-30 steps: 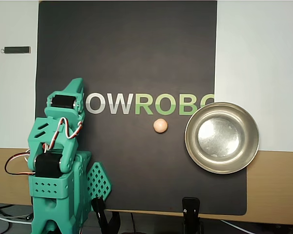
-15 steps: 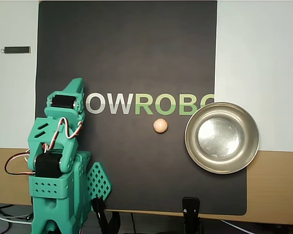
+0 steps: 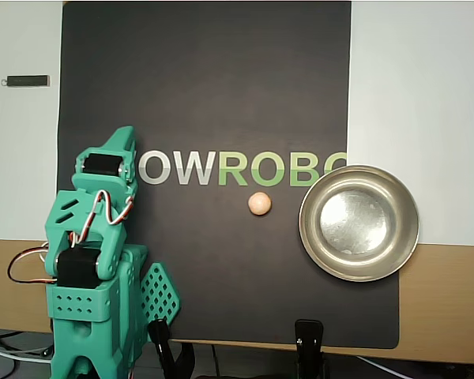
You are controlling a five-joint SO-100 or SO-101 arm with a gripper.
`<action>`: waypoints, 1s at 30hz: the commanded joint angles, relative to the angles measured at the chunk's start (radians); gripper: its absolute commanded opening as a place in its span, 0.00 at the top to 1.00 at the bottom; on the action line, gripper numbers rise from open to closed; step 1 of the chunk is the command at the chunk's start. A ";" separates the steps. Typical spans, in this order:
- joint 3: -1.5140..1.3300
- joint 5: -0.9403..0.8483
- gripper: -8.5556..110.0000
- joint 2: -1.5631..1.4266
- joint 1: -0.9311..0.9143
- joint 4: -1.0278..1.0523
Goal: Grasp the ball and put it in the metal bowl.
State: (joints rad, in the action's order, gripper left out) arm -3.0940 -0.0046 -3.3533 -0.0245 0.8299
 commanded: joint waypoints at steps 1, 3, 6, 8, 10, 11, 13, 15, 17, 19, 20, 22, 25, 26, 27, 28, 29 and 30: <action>-0.031 -0.003 0.93 -0.060 -0.002 -0.002; -0.032 -0.003 0.92 -0.060 -0.002 -0.002; -0.032 -0.003 0.92 -0.060 0.000 -0.002; -0.032 -0.003 0.92 -0.061 0.000 -0.002; -0.032 -0.003 0.92 -0.061 0.000 -0.002; -0.032 -0.003 0.92 -0.061 0.000 -0.002; -0.032 -0.003 0.92 -0.061 0.000 -0.002; -0.032 -0.003 0.92 -0.061 0.000 -0.002; -0.032 -0.003 0.92 -0.061 0.000 -0.002; -0.032 -0.003 0.92 -0.060 0.000 -0.002; -0.032 -0.005 0.92 -0.060 0.000 -0.003; -0.029 -0.005 0.92 -0.058 0.000 -0.003; -0.023 -0.006 0.92 -0.058 -0.006 -0.003; -0.015 -0.006 0.92 -0.057 -0.006 -0.002; -0.006 -0.006 0.92 -0.055 -0.008 0.005; 0.006 -0.006 0.92 -0.046 -0.008 0.006; 0.021 -0.006 0.92 -0.029 -0.008 0.006; 0.041 -0.006 0.92 -0.005 -0.008 0.006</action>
State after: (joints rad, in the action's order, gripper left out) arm -3.0879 -0.0046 -3.3533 -0.0245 0.8330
